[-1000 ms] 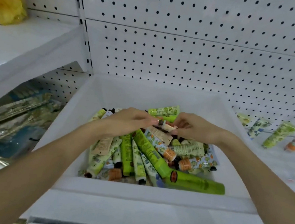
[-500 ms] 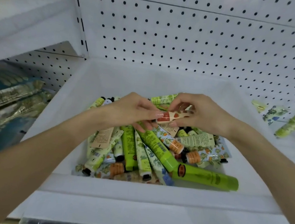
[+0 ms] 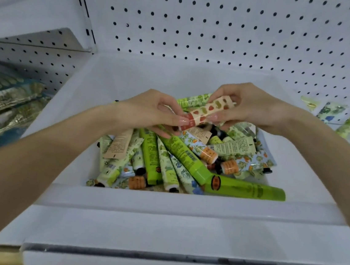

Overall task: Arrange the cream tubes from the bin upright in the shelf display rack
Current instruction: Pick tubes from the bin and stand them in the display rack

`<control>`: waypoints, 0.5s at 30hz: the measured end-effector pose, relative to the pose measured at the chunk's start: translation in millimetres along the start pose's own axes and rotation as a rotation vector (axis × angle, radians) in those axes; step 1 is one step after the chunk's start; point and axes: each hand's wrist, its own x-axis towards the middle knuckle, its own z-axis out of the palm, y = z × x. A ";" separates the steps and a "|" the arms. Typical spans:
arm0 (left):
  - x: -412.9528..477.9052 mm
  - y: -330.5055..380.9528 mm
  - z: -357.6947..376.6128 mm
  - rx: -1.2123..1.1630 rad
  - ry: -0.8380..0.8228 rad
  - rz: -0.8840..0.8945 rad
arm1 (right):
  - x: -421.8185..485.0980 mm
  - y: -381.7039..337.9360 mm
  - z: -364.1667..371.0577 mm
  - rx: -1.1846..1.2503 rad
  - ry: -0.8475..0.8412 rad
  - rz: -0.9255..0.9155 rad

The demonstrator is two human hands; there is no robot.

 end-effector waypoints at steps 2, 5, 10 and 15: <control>-0.6 0.7 -2.4 -0.005 0.005 0.003 | 1.0 -3.2 3.9 0.063 -0.012 -0.027; -2.9 2.3 -6.3 0.013 0.005 0.012 | 0.7 -7.5 9.8 0.136 -0.010 -0.043; -5.6 2.6 -22.8 -0.061 0.089 -0.011 | 4.4 -5.2 6.4 0.411 0.059 0.006; -5.3 4.1 -28.7 -0.208 0.183 -0.062 | 4.3 5.3 18.1 0.001 -0.117 0.199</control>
